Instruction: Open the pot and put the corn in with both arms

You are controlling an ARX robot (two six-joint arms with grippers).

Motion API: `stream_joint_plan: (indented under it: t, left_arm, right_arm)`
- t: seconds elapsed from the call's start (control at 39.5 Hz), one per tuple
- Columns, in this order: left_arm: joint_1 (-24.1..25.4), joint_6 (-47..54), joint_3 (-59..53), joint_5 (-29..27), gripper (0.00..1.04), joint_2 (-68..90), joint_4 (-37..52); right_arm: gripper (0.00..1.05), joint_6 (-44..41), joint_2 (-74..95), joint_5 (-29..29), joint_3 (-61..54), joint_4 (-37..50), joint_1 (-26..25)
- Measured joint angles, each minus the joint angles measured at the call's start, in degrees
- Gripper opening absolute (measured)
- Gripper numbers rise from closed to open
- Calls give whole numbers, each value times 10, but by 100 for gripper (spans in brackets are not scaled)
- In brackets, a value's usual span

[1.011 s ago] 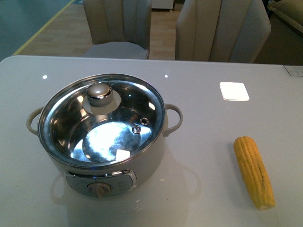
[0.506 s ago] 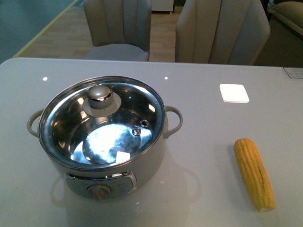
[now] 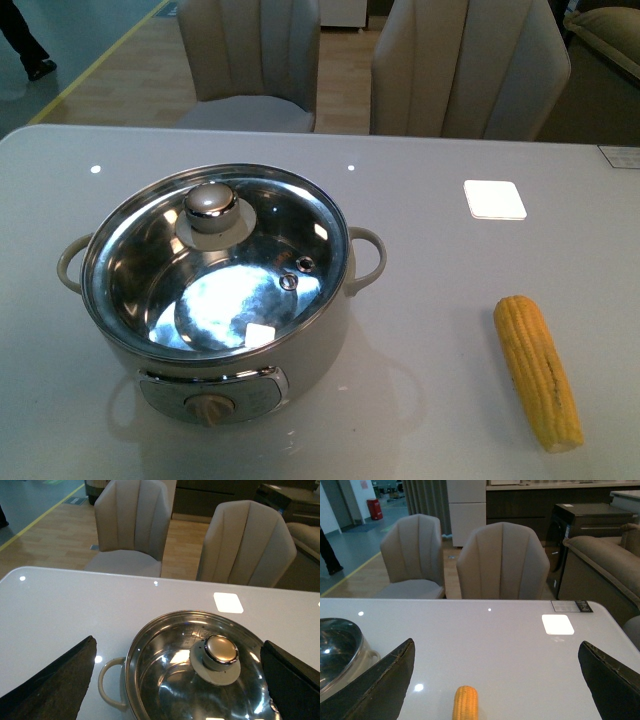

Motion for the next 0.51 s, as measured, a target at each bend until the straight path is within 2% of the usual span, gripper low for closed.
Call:
stream_joint_plan:
  t: [0.08, 0.15, 0.51]
  left_arm:
    - [-7, 34, 20, 1, 98, 117, 104]
    - [-9, 61, 50, 4, 98, 215, 172]
    - [-30, 76, 166, 15, 98, 435, 224]
  right_arm:
    - [96, 0, 0, 0, 0, 0, 0]
    - [96, 0, 0, 0, 0, 0, 0]
    - [96, 0, 0, 0, 0, 0, 0]
